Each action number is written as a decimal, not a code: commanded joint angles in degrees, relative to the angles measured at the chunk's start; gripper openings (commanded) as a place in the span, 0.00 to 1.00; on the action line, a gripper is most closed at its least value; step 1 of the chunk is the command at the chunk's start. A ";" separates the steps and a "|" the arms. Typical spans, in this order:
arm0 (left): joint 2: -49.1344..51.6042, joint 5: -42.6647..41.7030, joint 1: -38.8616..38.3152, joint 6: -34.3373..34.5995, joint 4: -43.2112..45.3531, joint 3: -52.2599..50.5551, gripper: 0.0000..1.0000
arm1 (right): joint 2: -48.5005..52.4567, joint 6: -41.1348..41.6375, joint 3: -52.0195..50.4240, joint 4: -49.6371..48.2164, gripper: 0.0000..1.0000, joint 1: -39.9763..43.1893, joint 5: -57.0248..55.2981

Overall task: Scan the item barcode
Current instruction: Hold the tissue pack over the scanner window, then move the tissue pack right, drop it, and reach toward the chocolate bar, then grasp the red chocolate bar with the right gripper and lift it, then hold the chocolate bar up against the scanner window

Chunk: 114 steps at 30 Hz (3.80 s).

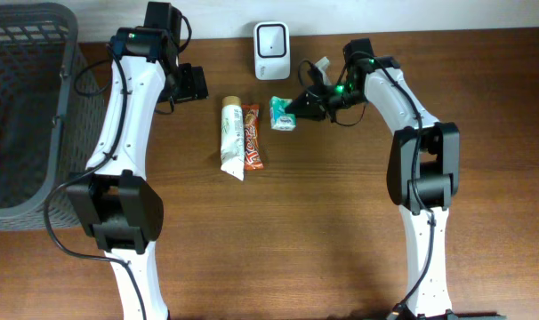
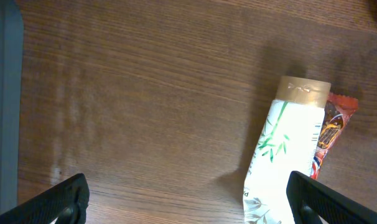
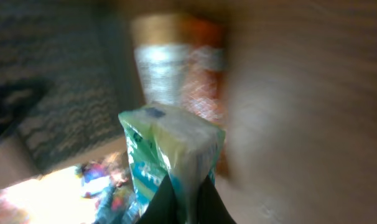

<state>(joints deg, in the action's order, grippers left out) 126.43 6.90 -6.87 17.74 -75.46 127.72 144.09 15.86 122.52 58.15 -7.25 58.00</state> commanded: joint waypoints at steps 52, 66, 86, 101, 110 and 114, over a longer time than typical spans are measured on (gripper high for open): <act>-0.94 0.02 0.28 -0.04 0.07 -0.17 0.99 | -0.22 -10.86 17.51 15.58 0.99 19.04 -19.85; -0.94 0.02 0.28 -0.04 0.07 -0.17 0.99 | 3.13 9.14 17.51 8.22 0.73 -18.38 -46.62; -0.94 0.02 0.28 -0.02 0.07 -0.17 0.99 | 5.33 8.20 11.17 5.88 0.47 -23.89 -47.32; -0.94 0.02 0.28 -0.04 0.07 -0.17 0.99 | 4.04 4.50 13.77 9.90 0.04 -22.03 -54.90; -0.94 0.02 0.28 -0.04 0.07 -0.17 0.99 | 3.98 4.52 26.43 32.13 0.04 -1.09 13.31; -0.94 0.02 0.28 -0.04 0.07 -0.17 0.99 | 3.98 4.55 26.43 36.17 0.04 1.75 17.94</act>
<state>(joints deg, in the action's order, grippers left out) 126.43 6.90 -6.87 17.74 -75.46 127.72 148.68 20.82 148.07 93.67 -5.43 68.60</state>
